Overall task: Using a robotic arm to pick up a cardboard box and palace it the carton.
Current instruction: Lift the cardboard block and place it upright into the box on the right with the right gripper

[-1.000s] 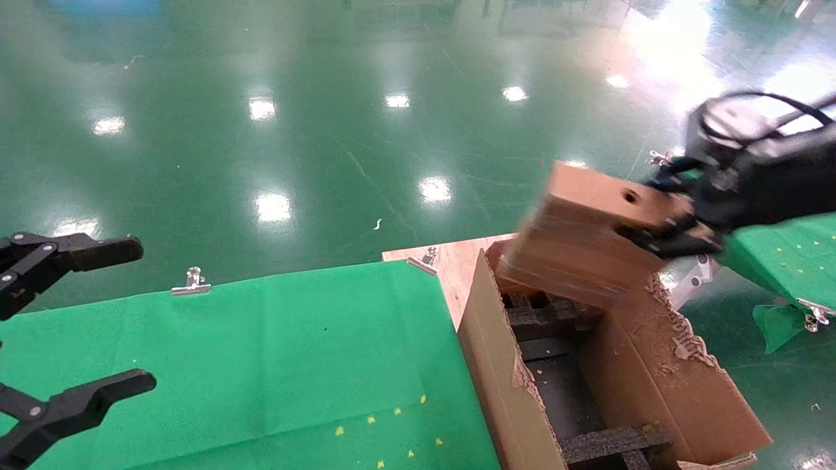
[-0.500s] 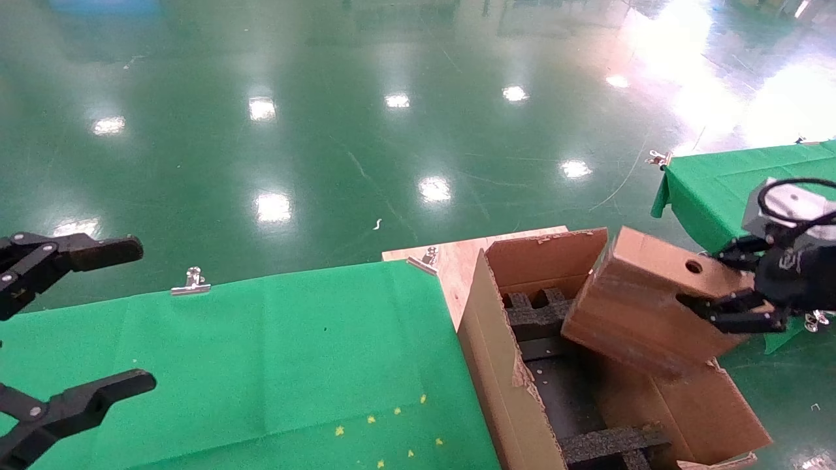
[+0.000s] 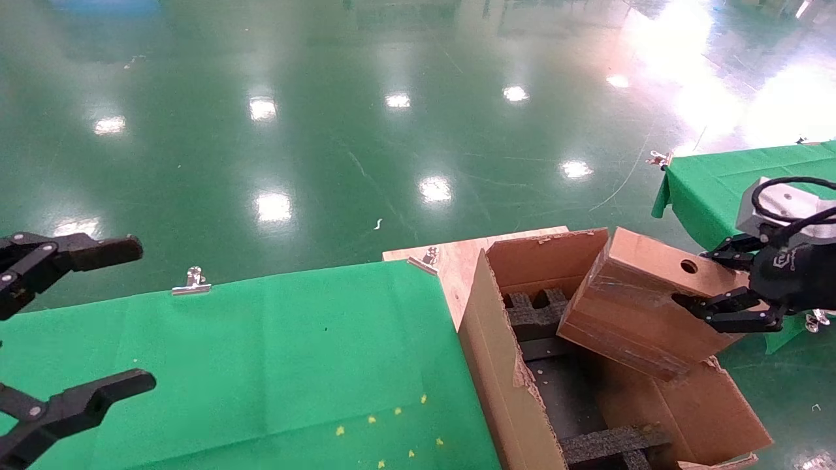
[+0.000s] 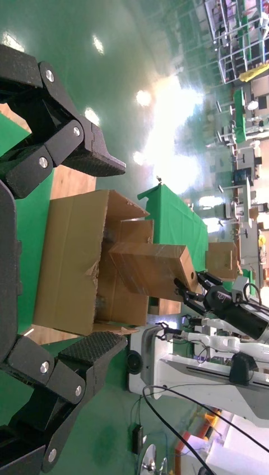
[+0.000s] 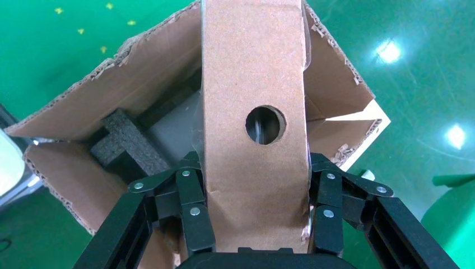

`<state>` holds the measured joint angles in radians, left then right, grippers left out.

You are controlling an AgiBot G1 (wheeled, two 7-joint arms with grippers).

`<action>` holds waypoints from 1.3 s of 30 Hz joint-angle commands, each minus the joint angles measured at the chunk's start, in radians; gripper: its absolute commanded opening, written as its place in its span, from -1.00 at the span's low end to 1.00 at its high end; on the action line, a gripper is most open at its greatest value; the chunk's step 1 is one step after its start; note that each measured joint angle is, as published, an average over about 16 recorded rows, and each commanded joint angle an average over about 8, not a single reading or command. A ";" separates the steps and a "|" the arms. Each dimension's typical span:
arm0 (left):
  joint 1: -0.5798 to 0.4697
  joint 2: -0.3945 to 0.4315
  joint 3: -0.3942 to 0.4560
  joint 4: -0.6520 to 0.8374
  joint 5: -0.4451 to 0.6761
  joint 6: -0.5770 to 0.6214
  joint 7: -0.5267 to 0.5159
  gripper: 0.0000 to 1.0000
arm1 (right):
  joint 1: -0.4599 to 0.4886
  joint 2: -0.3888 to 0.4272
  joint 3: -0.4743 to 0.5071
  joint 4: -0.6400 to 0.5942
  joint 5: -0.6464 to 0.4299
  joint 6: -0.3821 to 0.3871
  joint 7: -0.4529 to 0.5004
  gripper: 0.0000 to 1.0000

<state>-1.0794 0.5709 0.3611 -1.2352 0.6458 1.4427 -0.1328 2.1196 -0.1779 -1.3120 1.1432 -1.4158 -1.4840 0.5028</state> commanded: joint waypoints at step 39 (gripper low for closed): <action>0.000 0.000 0.000 0.000 0.000 0.000 0.000 1.00 | -0.273 -0.002 -0.197 0.218 -0.292 0.512 1.055 -1.00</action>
<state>-1.0795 0.5709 0.3612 -1.2352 0.6457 1.4426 -0.1327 1.8471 -0.1789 -1.5082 1.3614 -1.7002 -0.9779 1.5551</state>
